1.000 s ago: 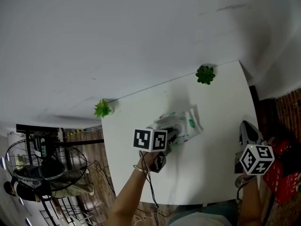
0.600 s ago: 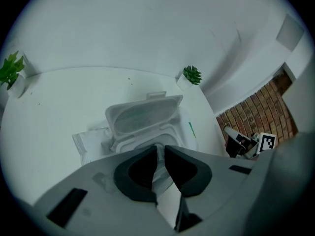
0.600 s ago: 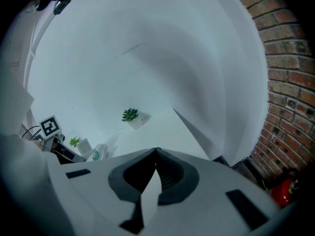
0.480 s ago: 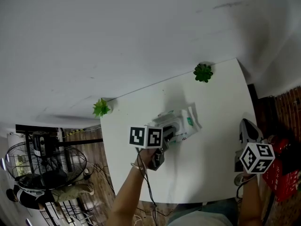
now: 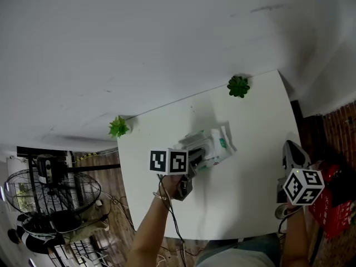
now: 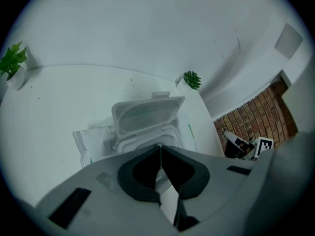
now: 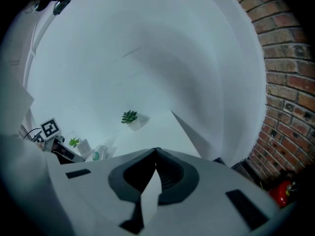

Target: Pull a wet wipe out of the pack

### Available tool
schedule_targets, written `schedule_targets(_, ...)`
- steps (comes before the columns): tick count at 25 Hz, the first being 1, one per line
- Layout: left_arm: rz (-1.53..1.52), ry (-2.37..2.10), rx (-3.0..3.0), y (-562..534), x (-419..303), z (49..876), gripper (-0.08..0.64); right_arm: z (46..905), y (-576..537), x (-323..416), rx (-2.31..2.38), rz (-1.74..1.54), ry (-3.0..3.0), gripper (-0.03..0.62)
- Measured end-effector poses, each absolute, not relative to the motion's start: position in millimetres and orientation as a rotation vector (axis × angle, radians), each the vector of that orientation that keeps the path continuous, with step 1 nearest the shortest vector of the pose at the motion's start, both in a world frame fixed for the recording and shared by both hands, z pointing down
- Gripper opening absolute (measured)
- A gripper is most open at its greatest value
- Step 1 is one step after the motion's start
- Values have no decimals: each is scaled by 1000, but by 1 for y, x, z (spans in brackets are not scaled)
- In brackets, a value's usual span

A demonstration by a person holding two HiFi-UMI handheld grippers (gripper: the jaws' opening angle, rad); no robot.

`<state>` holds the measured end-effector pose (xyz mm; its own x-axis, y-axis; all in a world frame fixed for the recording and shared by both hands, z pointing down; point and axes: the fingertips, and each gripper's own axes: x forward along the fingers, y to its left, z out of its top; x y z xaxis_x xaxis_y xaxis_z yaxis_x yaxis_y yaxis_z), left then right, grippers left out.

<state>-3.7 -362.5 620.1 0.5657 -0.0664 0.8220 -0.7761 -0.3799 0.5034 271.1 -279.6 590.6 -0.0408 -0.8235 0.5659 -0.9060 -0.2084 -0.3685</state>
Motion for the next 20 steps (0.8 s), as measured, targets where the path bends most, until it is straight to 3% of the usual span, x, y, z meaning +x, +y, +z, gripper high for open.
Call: schedule_targets(20, 883, -764, 1850, -365, -9, 603, 18, 577, -274, 265, 2067, 1050, -1906, 2)
